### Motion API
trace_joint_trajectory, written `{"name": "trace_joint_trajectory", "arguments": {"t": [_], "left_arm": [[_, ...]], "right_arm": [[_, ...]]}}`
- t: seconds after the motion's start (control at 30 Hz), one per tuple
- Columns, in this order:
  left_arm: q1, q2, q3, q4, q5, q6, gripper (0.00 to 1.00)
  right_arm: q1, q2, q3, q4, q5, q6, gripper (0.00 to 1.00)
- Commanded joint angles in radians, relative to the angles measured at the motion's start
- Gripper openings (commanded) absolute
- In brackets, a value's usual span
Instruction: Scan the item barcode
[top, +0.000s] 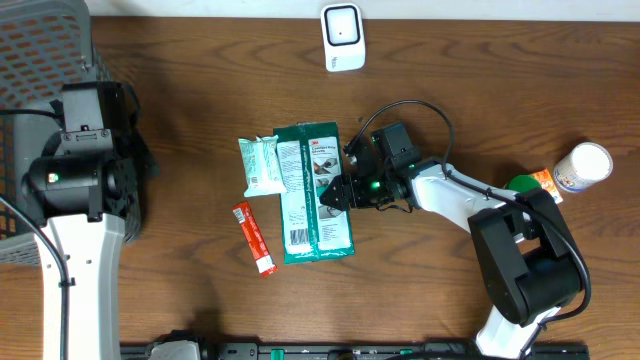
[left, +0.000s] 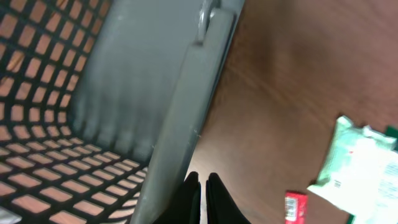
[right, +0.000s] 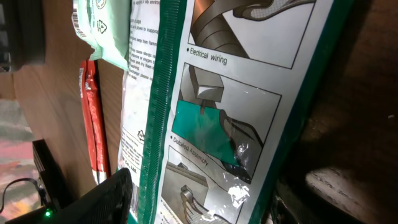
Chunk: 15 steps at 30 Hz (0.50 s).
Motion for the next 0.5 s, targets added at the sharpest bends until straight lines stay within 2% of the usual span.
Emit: {"name": "trace_joint_trajectory", "arguments": {"t": [0.0, 0.13, 0.3, 0.37, 0.47], "left_arm": [[0.004, 0.003, 0.004, -0.036, -0.068, -0.021, 0.09], [0.005, 0.003, 0.004, -0.057, -0.192, -0.082, 0.09], [0.004, 0.012, 0.004, -0.054, -0.203, -0.098, 0.09], [0.003, 0.019, 0.004, -0.053, -0.09, -0.117, 0.09], [0.003, 0.034, 0.001, -0.051, 0.227, -0.116, 0.09]], "right_arm": [[0.008, 0.042, -0.033, -0.025, 0.11, 0.004, 0.66], [0.008, 0.042, -0.033, -0.025, 0.11, 0.004, 0.66], [0.008, 0.042, -0.033, -0.03, 0.11, 0.004, 0.66], [0.008, 0.042, -0.033, -0.032, 0.11, 0.004, 0.66], [0.008, 0.042, -0.033, -0.036, 0.109, 0.004, 0.66]]}}
